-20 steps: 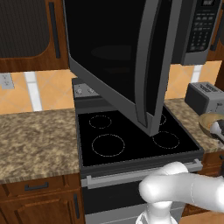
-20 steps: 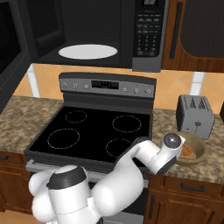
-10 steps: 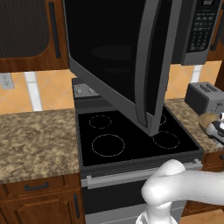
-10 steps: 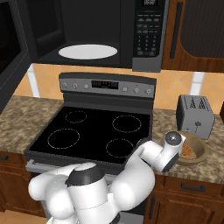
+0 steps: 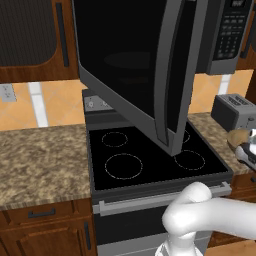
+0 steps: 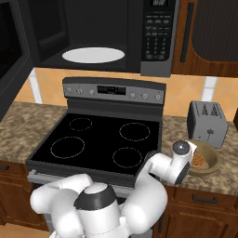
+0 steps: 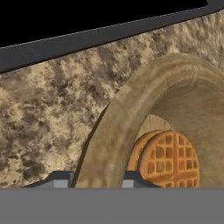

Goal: Open the microwave, place the bowl with waffle inside the microwave, then close the microwave door and turn it on.

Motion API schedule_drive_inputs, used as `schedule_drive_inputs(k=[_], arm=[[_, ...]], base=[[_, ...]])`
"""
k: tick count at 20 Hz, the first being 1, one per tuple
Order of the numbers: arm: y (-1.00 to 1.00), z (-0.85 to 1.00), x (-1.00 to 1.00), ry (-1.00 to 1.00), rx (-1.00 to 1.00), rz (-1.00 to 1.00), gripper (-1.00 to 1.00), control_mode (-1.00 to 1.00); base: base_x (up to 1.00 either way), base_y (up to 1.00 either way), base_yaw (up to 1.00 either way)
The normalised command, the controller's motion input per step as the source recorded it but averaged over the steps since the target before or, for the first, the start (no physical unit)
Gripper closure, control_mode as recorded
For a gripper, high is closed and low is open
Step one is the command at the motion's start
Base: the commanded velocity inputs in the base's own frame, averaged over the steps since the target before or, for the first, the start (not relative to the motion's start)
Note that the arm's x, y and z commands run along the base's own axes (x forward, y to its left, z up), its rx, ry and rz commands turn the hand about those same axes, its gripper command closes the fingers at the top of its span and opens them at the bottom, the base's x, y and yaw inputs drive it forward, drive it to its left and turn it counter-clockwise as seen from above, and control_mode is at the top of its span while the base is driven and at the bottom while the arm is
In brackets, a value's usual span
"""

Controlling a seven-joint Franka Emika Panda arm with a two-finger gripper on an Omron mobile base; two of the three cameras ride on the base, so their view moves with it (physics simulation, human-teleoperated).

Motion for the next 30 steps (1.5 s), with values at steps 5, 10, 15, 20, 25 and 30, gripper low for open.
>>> schedule_drive_inputs(k=[5, 10, 15, 20, 25, 30], arm=[[-0.36, 0.03, 0.04, 0.00, -0.01, -0.05, 1.00, -1.00], [-0.29, 0.25, -0.46, 0.00, 0.00, 0.16, 1.00, -1.00], [-0.10, 0.24, -0.75, -0.03, 0.00, 0.29, 1.00, -1.00], [0.01, 0.49, -0.97, 0.00, 0.01, 0.46, 1.00, -1.00], [0.46, 0.73, -0.97, 0.02, 0.00, 0.51, 1.00, -1.00], [0.80, 0.76, -0.80, 0.00, 0.05, 0.41, 1.00, -1.00]], base=[[0.00, 0.00, 0.00], [0.00, 0.00, 0.00], [0.00, 0.00, 0.00], [0.00, 0.00, 0.00], [0.00, 0.00, 0.00], [0.00, 0.00, 0.00]])
